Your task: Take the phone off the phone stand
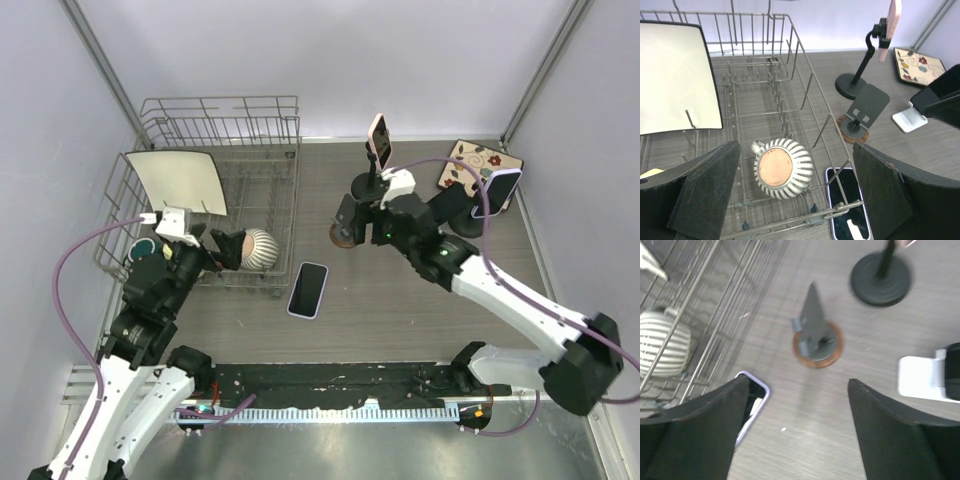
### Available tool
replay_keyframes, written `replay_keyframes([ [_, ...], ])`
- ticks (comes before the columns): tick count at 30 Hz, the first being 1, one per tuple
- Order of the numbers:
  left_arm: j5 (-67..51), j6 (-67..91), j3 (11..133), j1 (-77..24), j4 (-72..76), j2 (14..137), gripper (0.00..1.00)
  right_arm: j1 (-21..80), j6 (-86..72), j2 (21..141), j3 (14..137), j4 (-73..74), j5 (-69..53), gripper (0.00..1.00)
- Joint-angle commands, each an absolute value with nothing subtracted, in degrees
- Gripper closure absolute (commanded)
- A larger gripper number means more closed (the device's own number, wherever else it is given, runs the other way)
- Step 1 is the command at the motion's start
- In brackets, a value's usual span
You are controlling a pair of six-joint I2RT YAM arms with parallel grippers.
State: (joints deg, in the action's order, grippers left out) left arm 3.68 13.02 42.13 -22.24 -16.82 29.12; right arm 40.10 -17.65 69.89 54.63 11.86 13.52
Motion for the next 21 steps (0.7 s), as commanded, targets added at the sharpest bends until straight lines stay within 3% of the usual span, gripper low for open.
replay_keyframes([
  [1, 7.6, 13.1, 42.5, -22.5, -17.0, 25.9, 0.0, 39.6, -11.9, 61.9, 54.4, 15.1, 27.2, 0.09],
  [8, 7.8, 13.2, 41.6, -22.4, -17.3, 24.1, 0.0, 32.6, -18.2, 58.7, 53.8, 20.7, 37.9, 0.08],
  [12, 6.7, 13.1, 41.3, -22.5, -17.3, 24.3, 0.0, 21.3, -23.9, 57.1, 49.7, 17.3, 28.9, 0.1],
  [21, 4.5, 13.6, 40.9, -22.5, -17.0, 25.0, 0.0, 13.3, -26.2, 54.7, 37.7, -3.6, 25.0, 0.13],
])
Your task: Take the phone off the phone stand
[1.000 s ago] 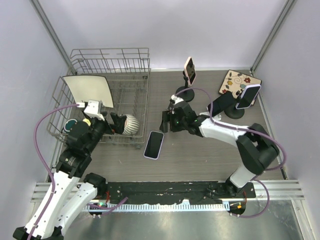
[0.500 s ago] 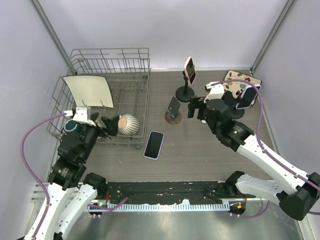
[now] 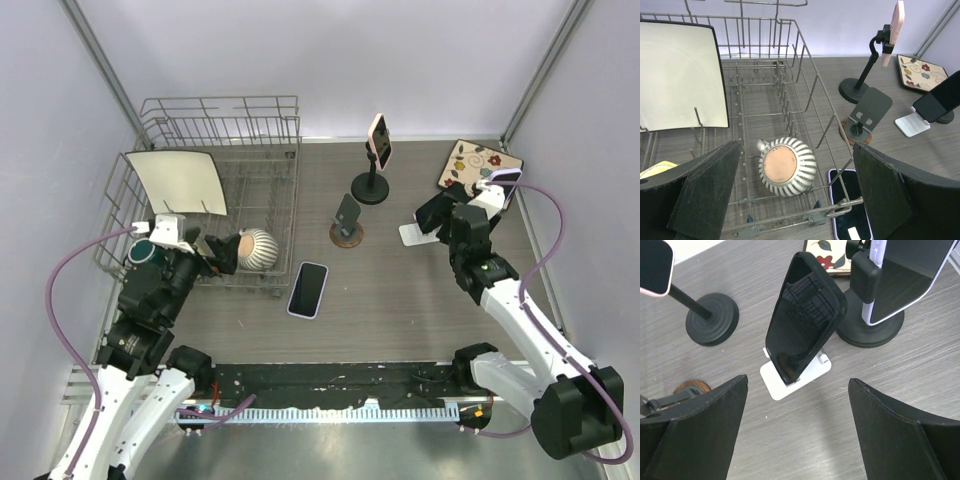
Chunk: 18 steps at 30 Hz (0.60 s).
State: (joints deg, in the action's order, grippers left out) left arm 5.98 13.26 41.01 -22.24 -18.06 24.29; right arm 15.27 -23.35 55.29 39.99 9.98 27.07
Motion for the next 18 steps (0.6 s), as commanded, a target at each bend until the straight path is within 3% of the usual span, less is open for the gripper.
replay_keyframes([
  [1, 4.4, 13.6, 40.9, -22.5, -16.9, 25.0, 0.0, 12.1, -27.0, 54.8, 35.8, -5.3, 24.5, 0.14],
  [8, 3.6, 13.7, 40.8, -22.5, -16.7, 25.6, 0.0, 4.9, -29.7, 55.9, 27.5, -23.5, 15.5, 0.2],
  [18, 3.1, 13.7, 40.7, -22.5, -16.5, 26.1, 0.0, 0.7, -30.0, 61.3, 22.5, -37.5, 9.8, 0.31],
])
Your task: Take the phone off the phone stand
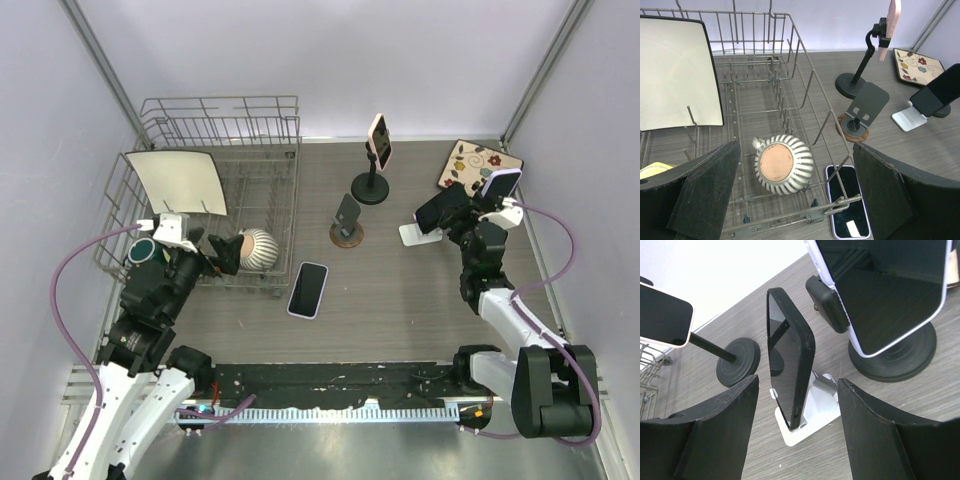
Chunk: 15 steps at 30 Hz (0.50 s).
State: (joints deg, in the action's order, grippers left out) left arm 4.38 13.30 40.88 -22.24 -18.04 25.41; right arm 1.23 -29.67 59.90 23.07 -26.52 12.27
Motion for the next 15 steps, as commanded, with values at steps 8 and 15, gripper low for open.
replay_keyframes([
  [8, 3.0, 13.6, 40.7, -22.5, -16.5, 26.3, 0.0, -1.6, -29.7, 66.2, 21.7, -43.2, 7.5, 0.4],
  [15, 2.8, 13.6, 40.7, -22.5, -16.6, 26.5, 0.0, -2.1, -29.5, 69.2, 22.1, -44.9, 6.2, 0.39],
])
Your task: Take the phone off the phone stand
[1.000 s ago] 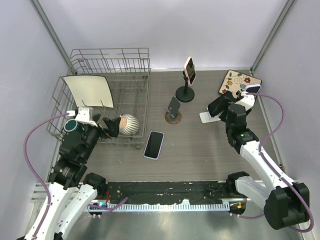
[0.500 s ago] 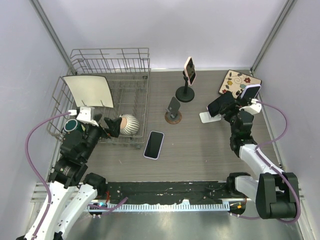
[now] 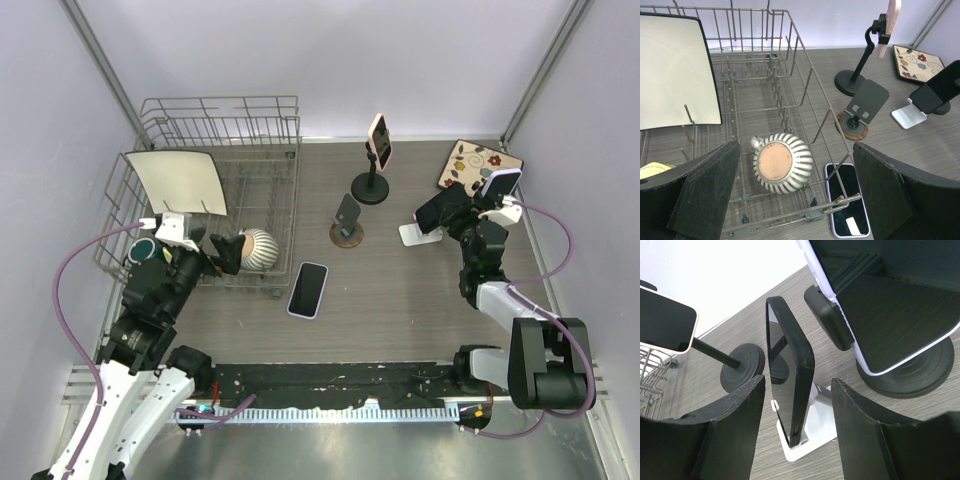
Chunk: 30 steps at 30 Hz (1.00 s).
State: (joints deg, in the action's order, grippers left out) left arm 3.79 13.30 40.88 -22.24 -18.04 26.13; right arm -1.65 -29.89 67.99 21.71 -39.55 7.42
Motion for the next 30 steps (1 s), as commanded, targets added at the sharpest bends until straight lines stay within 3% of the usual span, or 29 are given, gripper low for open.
replay_keyframes([
  [1, 2.8, 13.6, 40.7, -22.5, -16.5, 26.5, 0.0, -2.1, -29.5, 69.4, 22.3, -45.2, 5.9, 0.4],
  [10, 2.4, 13.5, 40.6, -22.5, -16.6, 26.5, 0.0, -2.7, -29.3, 72.2, 22.9, -47.4, 3.5, 0.44],
  [30, 2.0, 13.4, 40.5, -22.5, -16.6, 26.5, 0.0, -2.9, -26.6, 67.7, 22.7, -44.7, -2.6, 0.95],
])
